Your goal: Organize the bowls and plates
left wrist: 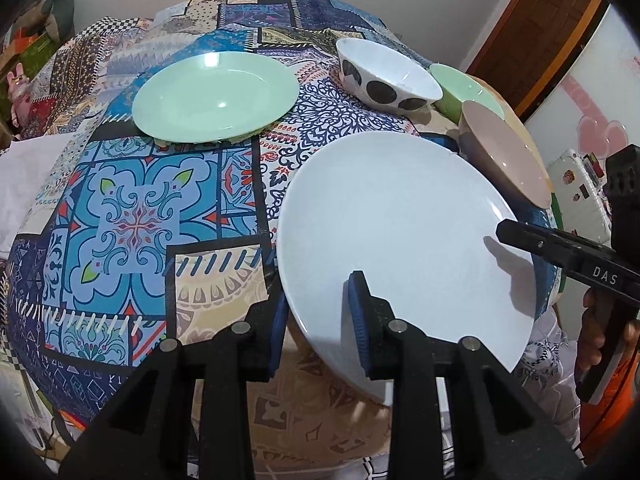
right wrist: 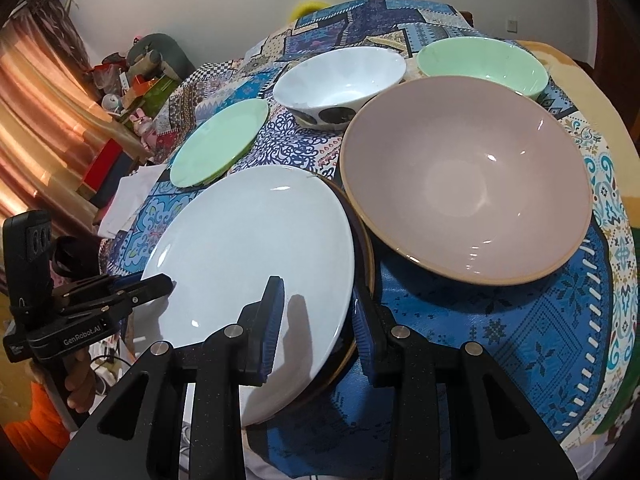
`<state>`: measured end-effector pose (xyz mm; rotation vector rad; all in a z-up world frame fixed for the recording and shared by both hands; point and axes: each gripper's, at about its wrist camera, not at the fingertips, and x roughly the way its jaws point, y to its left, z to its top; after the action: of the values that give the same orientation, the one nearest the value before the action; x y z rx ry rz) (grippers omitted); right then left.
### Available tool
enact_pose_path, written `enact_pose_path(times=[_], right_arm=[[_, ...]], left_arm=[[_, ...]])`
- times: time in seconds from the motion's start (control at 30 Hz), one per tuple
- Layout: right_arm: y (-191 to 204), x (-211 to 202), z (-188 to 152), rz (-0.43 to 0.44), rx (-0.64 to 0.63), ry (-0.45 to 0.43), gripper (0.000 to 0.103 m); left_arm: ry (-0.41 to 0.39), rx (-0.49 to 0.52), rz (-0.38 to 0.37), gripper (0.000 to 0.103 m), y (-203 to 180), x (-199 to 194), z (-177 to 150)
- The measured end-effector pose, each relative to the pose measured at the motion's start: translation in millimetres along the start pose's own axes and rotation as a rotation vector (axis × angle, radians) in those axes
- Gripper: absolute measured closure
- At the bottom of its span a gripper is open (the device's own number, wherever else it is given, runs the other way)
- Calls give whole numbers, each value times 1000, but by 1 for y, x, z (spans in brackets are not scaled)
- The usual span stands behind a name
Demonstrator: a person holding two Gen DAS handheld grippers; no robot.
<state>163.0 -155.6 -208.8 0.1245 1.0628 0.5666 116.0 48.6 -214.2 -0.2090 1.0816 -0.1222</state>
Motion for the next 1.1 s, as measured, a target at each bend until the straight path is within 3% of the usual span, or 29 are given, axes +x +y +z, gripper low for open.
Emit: enact_pose_path(times=[0.3, 0.77, 1.1], right_arm=[[-1, -1, 5, -3, 3, -10, 71], [5, -13, 6, -69, -53, -56, 70], [28, -20, 18, -59, -104, -91, 69]], left_arm=[[-1, 42, 45, 73, -7, 5, 2], [3, -1, 16, 73, 0, 9, 10], [-63, -39, 19, 71, 19, -22, 13]])
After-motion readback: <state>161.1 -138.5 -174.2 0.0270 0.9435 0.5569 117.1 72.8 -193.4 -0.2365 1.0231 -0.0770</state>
